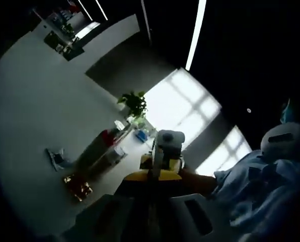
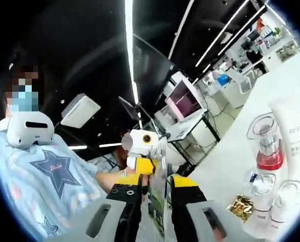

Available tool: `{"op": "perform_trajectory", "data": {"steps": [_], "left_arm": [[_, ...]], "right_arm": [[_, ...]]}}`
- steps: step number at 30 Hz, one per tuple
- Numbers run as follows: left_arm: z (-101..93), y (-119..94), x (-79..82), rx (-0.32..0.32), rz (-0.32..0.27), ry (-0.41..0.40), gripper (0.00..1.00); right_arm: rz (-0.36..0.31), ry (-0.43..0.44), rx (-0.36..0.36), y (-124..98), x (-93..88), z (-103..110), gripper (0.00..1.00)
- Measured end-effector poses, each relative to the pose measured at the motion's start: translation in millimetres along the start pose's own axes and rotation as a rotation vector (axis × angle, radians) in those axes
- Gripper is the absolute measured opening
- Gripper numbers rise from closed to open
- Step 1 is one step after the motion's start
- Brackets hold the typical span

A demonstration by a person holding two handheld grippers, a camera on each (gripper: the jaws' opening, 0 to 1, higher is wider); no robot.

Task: Arrange the skincare products in the storage area until every visible bottle or jar stands upright without overlapping.

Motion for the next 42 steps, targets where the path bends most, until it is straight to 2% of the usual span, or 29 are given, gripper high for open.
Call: {"op": "perform_trajectory", "data": {"steps": [1, 2, 3, 5, 8, 11, 13, 14, 15, 16, 20, 24, 27, 30, 34, 36, 38, 40, 42], "left_arm": [[-1.0, 1.6, -0.9, -0.006, 0.002, 0.001, 0.0], [0.2, 2.2, -0.9, 0.008, -0.009, 0.01, 0.0], [-0.4, 2.8, -0.8, -0.01, -0.011, -0.011, 0.0], [2.2, 3.3, 0.0, -0.016, -0.016, -0.027, 0.0], [3.4, 3.5, 2.9, -0.015, -0.069, -0.012, 0.0], [4.2, 3.7, 3.8, -0.027, -0.084, -0.012, 0.08], [5.0, 3.8, 1.4, -0.029, -0.067, -0.019, 0.12], [5.8, 3.3, -0.2, -0.022, -0.054, -0.017, 0.1], [7.7, 2.6, -3.3, 0.005, -0.034, -0.002, 0.01], [5.9, 3.8, -4.1, -0.015, -0.045, 0.01, 0.0], [7.3, 1.8, -3.7, -0.005, -0.048, 0.004, 0.0], [7.0, 0.7, -0.1, -0.004, -0.062, -0.01, 0.0], [9.0, -1.7, 0.7, 0.003, -0.075, -0.028, 0.0], [9.4, -3.7, 0.5, 0.008, -0.077, -0.041, 0.0], [6.4, -7.3, 4.2, -0.011, -0.098, -0.041, 0.0], [5.2, -7.9, 5.9, -0.012, -0.1, -0.034, 0.0], [5.3, -7.3, 6.3, -0.001, -0.089, -0.028, 0.0], [3.5, -6.3, 4.9, -0.024, -0.089, -0.06, 0.0], [4.4, -5.4, 3.2, -0.016, -0.112, -0.048, 0.0]], "right_arm": [[0.027, -0.01, 0.006, -2.4, -0.5, -1.3, 0.0], [0.025, 0.026, 0.003, -2.7, 0.6, -1.0, 0.0], [0.027, 0.041, 0.017, -3.3, 1.5, -0.2, 0.0], [0.023, 0.023, 0.008, -3.6, 1.6, 0.3, 0.0], [0.011, 0.013, -0.014, -7.0, 2.9, -2.0, 0.0], [-0.007, 0.02, -0.017, -8.9, 5.8, -2.6, 0.0], [-0.02, 0.008, -0.02, -7.9, 6.7, -1.9, 0.0], [-0.02, 0.008, -0.018, -7.3, 6.5, -1.3, 0.0], [-0.019, 0.014, -0.009, -6.8, 6.6, -1.2, 0.0], [-0.013, 0.009, -0.027, -4.2, 4.9, -1.1, 0.0], [-0.019, 0.039, -0.012, -1.5, 5.0, -2.3, 0.0], [-0.076, 0.061, 0.01, -2.2, 6.4, -1.8, 0.0], [-0.09, 0.078, 0.029, -3.1, 6.7, -0.7, 0.13], [-0.054, 0.054, 0.024, -2.6, 3.6, -0.8, 0.13], [0.014, 0.03, 0.01, -0.8, -1.1, -2.1, 0.0], [0.017, 0.023, 0.003, -0.4, -2.0, -2.3, 0.0], [0.026, 0.055, 0.004, -1.9, -1.7, -3.2, 0.0], [0.036, 0.076, 0.019, -3.3, -0.1, -2.5, 0.0], [0.031, 0.033, -0.013, -4.0, 0.5, -2.6, 0.0]]}}
Point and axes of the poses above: the point that each gripper's makers call its tool centre point, and the gripper's own axes: y roughly forward along the fingers, z roughly to its left, x roughly out of its top, the point moved 10 cm from there along -y, roughly backward along the fingers, and after that the axes turned 2 degrees about -z, right-handed, at the moved point
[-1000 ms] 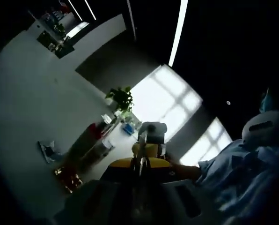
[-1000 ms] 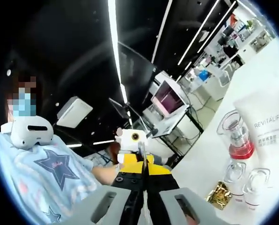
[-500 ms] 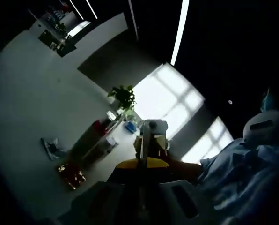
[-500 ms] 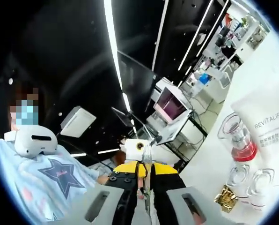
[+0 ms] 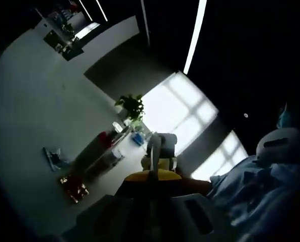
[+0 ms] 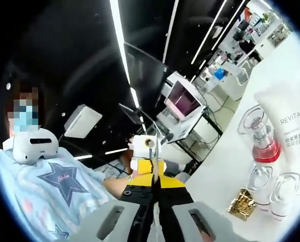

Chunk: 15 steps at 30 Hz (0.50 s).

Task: Arrange the skincare products in the storage area until every visible bottle or jar stands upright without overlapping.

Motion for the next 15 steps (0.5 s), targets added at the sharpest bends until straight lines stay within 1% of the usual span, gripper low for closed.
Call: {"op": "perform_trajectory", "data": {"steps": [1, 2, 3, 4, 5, 7, 8, 10, 12, 13, 14, 15], "left_arm": [[0.2, 0.3, -0.9, 0.006, -0.015, 0.019, 0.0], [-0.8, 0.3, -2.6, 0.002, -0.022, 0.034, 0.0], [-0.7, 0.3, -3.4, -0.001, -0.015, 0.033, 0.01], [-0.4, 0.4, -3.6, -0.009, -0.009, 0.029, 0.02], [0.7, -0.1, -3.9, -0.018, -0.008, 0.007, 0.05], [2.8, -1.5, -4.5, -0.02, -0.021, -0.004, 0.1], [3.7, -1.9, -5.1, -0.018, -0.021, -0.006, 0.1], [6.7, -1.8, -8.5, 0.003, 0.012, -0.011, 0.08], [10.9, -2.1, -13.9, 0.043, 0.075, 0.015, 0.0], [9.4, -0.4, -12.8, 0.027, 0.049, 0.007, 0.0], [10.8, -1.6, -12.9, 0.035, 0.06, 0.028, 0.0], [10.3, -2.5, -12.3, 0.035, 0.057, 0.03, 0.0]], "right_arm": [[-0.003, -0.012, -0.011, -0.6, -0.5, -0.6, 0.0], [0.001, -0.004, -0.013, -1.3, -0.9, -0.7, 0.0], [0.001, -0.002, -0.011, -2.3, -0.6, -1.4, 0.0], [0.002, 0.002, -0.011, -3.4, 0.0, -2.8, 0.0], [0.0, 0.0, -0.019, -3.4, 0.1, -3.4, 0.0], [-0.006, -0.001, -0.021, -3.0, 0.3, -3.2, 0.0], [-0.01, -0.005, -0.021, -2.9, 0.6, -2.9, 0.0], [-0.025, -0.002, -0.021, -4.1, 1.6, -2.6, 0.0], [-0.048, 0.014, -0.013, -4.9, 3.4, -2.6, 0.0], [-0.027, 0.018, -0.017, -4.5, 2.7, -3.4, 0.0], [-0.022, 0.033, -0.012, -3.4, 2.2, -4.3, 0.0], [-0.025, 0.092, 0.008, -2.5, 2.3, -2.5, 0.0]]}}
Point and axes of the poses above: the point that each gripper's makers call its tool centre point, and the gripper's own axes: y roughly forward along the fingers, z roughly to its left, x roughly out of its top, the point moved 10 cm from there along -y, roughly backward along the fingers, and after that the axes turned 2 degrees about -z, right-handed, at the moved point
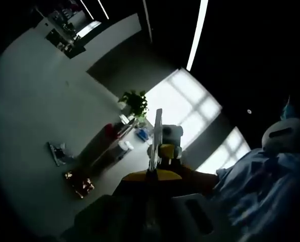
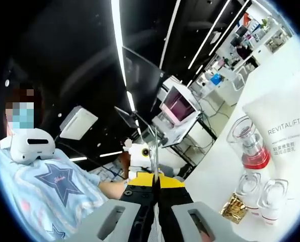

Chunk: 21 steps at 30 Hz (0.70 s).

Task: Arrange the skincare products in the storage area until every visible bottle or jar stands upright without overlapping.

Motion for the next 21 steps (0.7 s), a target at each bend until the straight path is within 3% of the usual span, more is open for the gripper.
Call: {"op": "perform_trajectory", "data": {"steps": [2, 6, 10, 14, 18, 21], "left_arm": [[-0.7, -1.3, 2.6, -0.02, -0.009, -0.025, 0.0], [0.0, -3.1, 7.2, -0.015, -0.034, -0.018, 0.0], [2.1, -6.7, 10.8, -0.033, -0.08, -0.055, 0.0], [3.2, -12.1, 16.7, -0.039, -0.108, -0.073, 0.0], [1.6, -12.7, 18.7, -0.045, -0.073, -0.103, 0.0], [2.0, -11.0, 17.3, -0.049, -0.094, -0.135, 0.0]], "right_arm": [[-0.024, 0.023, 0.022, 0.7, 1.3, -1.5, 0.0], [-0.081, -0.021, 0.014, 1.3, 3.7, -2.6, 0.0], [-0.037, -0.014, 0.027, 5.7, -1.2, -1.3, 0.1], [0.086, -0.075, 0.002, 11.6, -12.1, -2.5, 0.01], [0.099, -0.011, 0.015, 13.0, -13.2, -2.7, 0.0], [0.087, -0.06, 0.009, 11.0, -11.7, -2.1, 0.0]]}}
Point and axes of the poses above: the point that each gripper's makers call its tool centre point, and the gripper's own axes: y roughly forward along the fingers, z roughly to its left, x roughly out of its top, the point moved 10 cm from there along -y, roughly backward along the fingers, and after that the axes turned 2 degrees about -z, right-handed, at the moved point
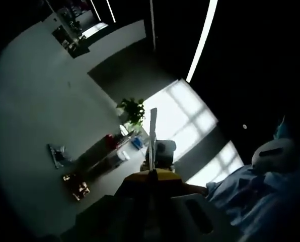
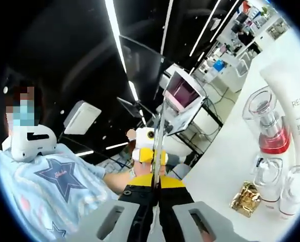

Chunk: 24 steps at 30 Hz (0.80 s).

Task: Arrange the skincare products in the storage area until every visible bottle or jar stands upright without overlapping.

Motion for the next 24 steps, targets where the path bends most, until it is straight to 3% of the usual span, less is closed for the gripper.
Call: {"op": "perform_trajectory", "data": {"steps": [3, 5, 7, 11, 13, 19, 20, 24], "left_arm": [[1.4, 3.4, -5.9, 0.003, -0.046, 0.018, 0.0], [2.7, 6.0, -9.3, 0.002, -0.019, 0.015, 0.03], [4.4, 8.8, -16.0, 0.007, 0.044, 0.011, 0.03], [5.1, 7.8, -16.6, 0.04, 0.059, 0.065, 0.0], [5.8, 7.1, -15.1, 0.045, 0.061, 0.056, 0.0], [4.7, -0.8, -6.5, 0.056, -0.01, 0.061, 0.0], [5.5, -2.8, -4.5, 0.057, -0.014, 0.057, 0.0], [6.4, -5.4, -2.9, 0.067, -0.006, 0.051, 0.0]], "right_arm": [[-0.014, -0.035, -0.023, -1.6, 1.3, -2.1, 0.0], [-0.017, -0.042, -0.029, -1.3, 1.4, -2.2, 0.0], [-0.016, -0.051, -0.036, -0.5, 1.0, -1.8, 0.0], [-0.002, -0.007, -0.053, 0.2, -0.9, -4.0, 0.0], [-0.014, 0.019, -0.058, 1.5, -1.6, -5.7, 0.0], [-0.011, -0.014, -0.067, 2.2, -1.9, -5.0, 0.05], [0.0, -0.016, -0.071, 2.6, -2.5, -4.9, 0.01], [0.029, 0.005, -0.069, 3.4, -3.6, -6.0, 0.0]]}}
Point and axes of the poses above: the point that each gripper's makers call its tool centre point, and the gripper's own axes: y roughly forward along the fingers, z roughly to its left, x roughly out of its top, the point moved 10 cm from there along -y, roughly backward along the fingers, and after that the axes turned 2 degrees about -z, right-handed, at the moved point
